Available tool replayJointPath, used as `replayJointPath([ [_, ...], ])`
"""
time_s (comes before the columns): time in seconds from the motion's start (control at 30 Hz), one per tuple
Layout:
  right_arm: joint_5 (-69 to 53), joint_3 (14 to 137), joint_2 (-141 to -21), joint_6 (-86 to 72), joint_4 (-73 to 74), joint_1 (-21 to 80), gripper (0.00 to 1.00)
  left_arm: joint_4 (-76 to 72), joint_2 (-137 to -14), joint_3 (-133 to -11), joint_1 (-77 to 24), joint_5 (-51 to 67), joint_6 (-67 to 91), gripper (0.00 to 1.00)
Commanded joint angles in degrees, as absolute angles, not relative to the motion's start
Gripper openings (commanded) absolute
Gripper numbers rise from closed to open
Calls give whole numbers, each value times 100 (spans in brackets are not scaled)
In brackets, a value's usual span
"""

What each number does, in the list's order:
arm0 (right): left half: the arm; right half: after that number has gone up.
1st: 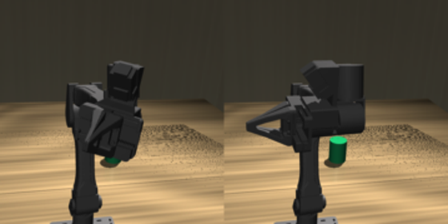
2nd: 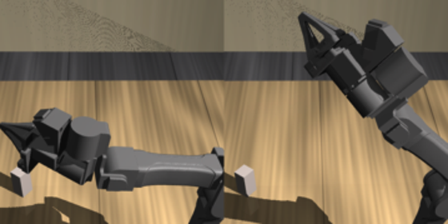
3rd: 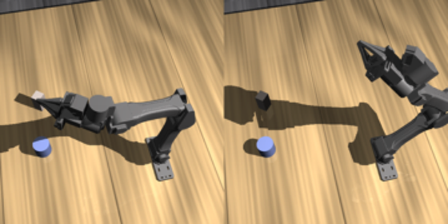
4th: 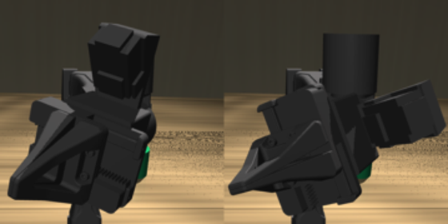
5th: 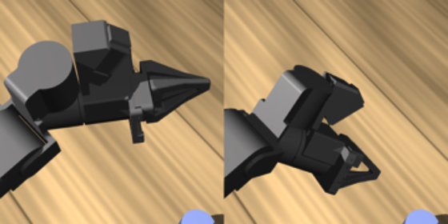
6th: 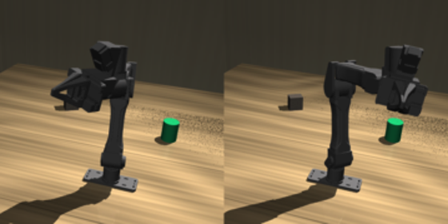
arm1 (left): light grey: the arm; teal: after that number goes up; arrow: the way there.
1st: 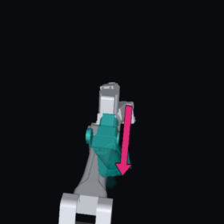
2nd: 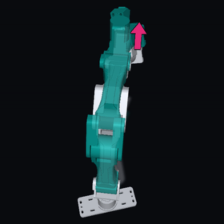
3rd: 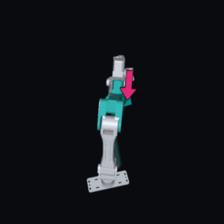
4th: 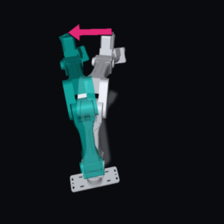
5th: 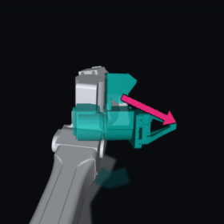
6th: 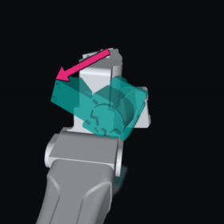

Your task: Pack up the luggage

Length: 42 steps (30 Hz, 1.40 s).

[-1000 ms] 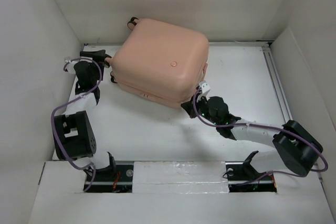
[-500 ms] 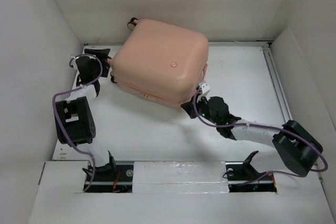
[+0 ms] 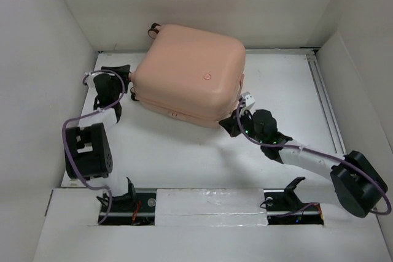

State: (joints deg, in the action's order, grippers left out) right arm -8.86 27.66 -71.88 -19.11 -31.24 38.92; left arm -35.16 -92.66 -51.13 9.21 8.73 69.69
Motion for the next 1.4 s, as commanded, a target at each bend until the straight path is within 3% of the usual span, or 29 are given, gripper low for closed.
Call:
replayJointPath([
  [0.0, -1389, 2908, -6585, -2030, -2640, 3622, 0, -4297, -8316, -4416, 397, 731, 6285, 0],
  [0.2, -1599, 3559, -5846, -1775, -1672, 2778, 0, -4938, -7138, -2858, -763, 141, 6380, 0],
  [0.33, -1784, 3069, -5714, -1968, -1651, 3057, 0, -5168, -6496, -1857, -1274, -35, 6661, 0],
  [0.53, -1258, 1672, -5993, -2855, -3048, 4647, 0, -4553, -5661, -1898, -1274, -87, 6434, 0],
  [0.63, -916, 1993, -6336, -2796, -3287, 5271, 0, -4553, -5590, -1898, -1274, -140, 6434, 0],
  [0.9, 606, 2989, -6083, -2083, -1548, 5283, 0, -3983, -5204, -2205, -1091, -378, 6179, 0],
  [0.97, 258, 2822, -5583, -2021, -1284, 4558, 6, -3981, -5116, -2206, -924, -300, 6179, 0],
  [1.0, 107, 2621, -5398, -2021, -1283, 4274, 22, -3929, -5115, -2310, -923, -299, 6127, 0],
  [1.03, -16, 2532, -5118, -2021, -1214, 4002, 30, -3868, -5115, -2468, -923, -299, 6074, 0],
  [1.13, -351, 2382, -4939, -2021, -950, 3052, 43, -3867, -5185, -2583, -923, -220, 6073, 0],
  [1.37, -1131, 1898, -5130, -2153, -1536, 1663, 47, -3981, -5238, -2584, -923, -44, 6073, 0],
])
